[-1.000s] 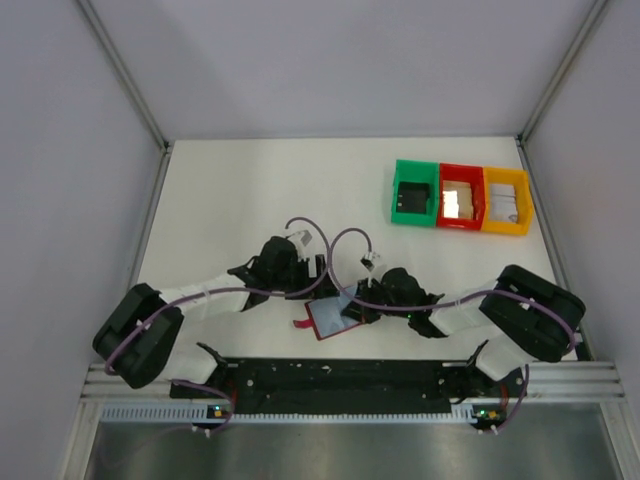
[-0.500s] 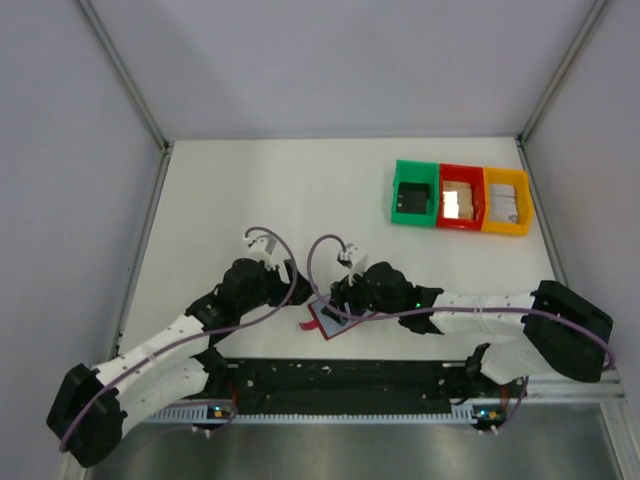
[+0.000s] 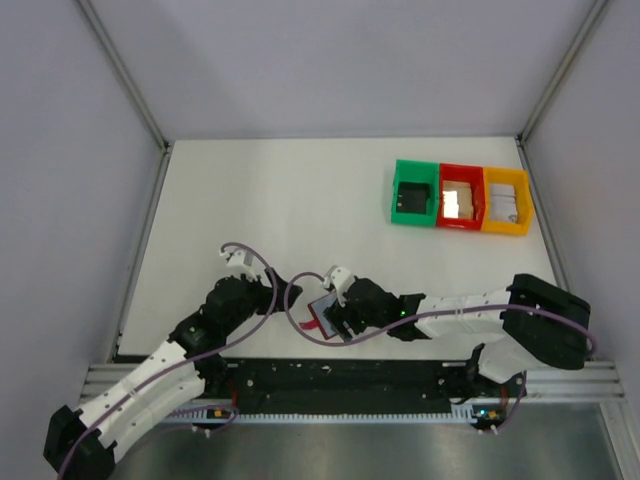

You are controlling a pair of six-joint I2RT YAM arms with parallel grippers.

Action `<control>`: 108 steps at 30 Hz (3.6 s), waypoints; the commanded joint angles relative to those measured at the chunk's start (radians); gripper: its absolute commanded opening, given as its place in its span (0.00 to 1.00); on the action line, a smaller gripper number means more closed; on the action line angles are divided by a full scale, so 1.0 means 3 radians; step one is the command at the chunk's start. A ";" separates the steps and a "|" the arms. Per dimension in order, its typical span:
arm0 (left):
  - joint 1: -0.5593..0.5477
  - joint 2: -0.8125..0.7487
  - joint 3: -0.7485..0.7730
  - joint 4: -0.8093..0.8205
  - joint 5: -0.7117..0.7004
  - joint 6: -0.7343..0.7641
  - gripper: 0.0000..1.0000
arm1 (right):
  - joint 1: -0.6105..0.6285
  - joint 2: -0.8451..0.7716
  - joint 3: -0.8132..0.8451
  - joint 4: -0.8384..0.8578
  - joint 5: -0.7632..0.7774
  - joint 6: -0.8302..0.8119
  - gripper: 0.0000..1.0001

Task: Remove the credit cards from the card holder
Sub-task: Remove the credit card from the card holder.

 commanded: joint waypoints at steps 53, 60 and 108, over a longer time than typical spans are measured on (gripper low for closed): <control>0.0016 0.2594 0.0902 0.1180 0.1315 -0.0083 0.84 | 0.0020 0.0417 -0.0251 0.0559 0.0023 0.0358 0.31; 0.0016 0.2584 0.0953 0.1231 0.1479 -0.0175 0.80 | -0.0006 0.0280 -0.0236 0.0544 0.0069 0.0374 0.43; -0.0112 0.2548 0.0989 0.0607 0.1310 -0.0231 0.81 | -0.0108 -0.1055 -0.0686 0.0298 0.0606 0.0348 0.69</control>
